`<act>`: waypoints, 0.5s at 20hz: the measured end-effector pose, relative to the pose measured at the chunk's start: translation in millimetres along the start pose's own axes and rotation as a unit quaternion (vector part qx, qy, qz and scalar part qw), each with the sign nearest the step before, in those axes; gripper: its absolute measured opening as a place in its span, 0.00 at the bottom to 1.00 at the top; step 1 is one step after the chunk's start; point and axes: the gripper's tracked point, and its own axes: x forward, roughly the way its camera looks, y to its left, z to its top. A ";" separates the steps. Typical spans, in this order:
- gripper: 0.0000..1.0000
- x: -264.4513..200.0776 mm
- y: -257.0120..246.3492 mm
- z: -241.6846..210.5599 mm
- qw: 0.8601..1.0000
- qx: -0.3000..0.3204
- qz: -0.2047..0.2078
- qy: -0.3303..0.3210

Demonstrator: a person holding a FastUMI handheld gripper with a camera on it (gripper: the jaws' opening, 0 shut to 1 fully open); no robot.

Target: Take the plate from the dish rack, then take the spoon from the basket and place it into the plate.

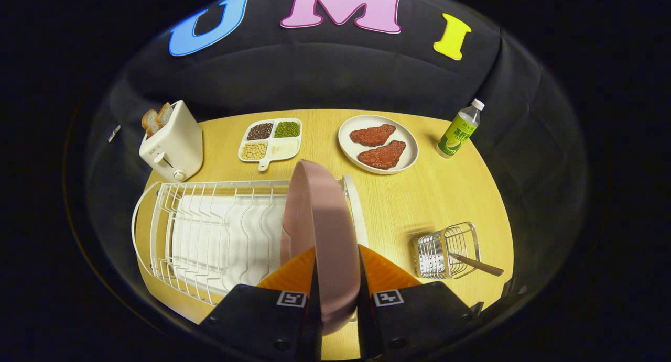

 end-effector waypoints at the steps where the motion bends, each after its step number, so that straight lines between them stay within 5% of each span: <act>1: 0.31 -2.7 0.0 3.7 1.000 -0.005 -0.005 -0.003; 6: 0.30 -19.2 -10.5 25.1 0.998 -0.029 -0.037 -0.031; 10: 0.29 -45.2 -18.2 30.9 0.999 0.008 -0.001 -0.052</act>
